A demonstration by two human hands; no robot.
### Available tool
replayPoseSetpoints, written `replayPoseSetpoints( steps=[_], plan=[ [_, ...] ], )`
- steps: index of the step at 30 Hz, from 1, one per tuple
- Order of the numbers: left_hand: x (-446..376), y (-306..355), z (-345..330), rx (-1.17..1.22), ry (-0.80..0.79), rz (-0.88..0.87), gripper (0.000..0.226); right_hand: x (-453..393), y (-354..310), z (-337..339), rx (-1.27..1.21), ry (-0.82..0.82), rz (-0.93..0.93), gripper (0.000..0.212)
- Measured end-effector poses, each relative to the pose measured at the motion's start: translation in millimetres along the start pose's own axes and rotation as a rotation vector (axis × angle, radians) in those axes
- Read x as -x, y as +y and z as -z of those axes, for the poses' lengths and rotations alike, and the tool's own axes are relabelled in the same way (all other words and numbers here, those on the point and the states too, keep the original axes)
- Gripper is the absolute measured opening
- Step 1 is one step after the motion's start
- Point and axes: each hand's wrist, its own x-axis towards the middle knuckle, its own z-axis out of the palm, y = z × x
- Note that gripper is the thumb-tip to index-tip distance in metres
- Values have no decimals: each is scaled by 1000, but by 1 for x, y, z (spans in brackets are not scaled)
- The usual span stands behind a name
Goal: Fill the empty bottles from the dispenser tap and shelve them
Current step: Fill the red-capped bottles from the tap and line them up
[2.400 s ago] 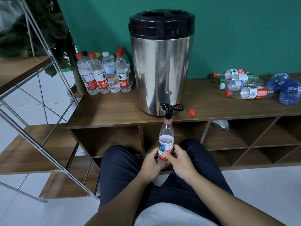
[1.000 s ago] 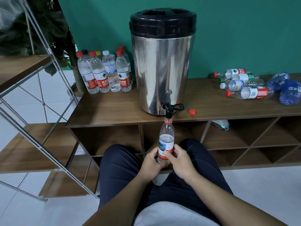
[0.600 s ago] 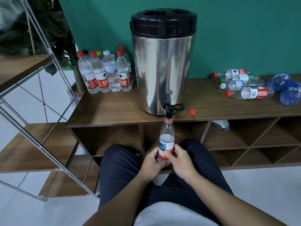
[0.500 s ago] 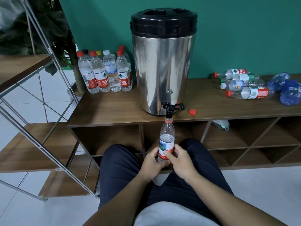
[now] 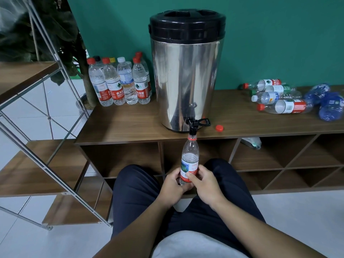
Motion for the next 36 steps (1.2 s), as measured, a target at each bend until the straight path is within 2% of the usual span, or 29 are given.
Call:
replayPoseSetpoints(
  steps=[3, 14, 36],
  plan=[
    [-3, -2, -2, -3, 16, -13, 54, -1, 0, 1, 20, 21, -6, 24],
    [-10, -1, -12, 18, 82, -10, 56, -4, 2, 2, -13, 8, 2, 27],
    [-16, -6, -13, -40, 93, -20, 50, -2, -1, -3, -24, 49, 19, 26]
  ],
)
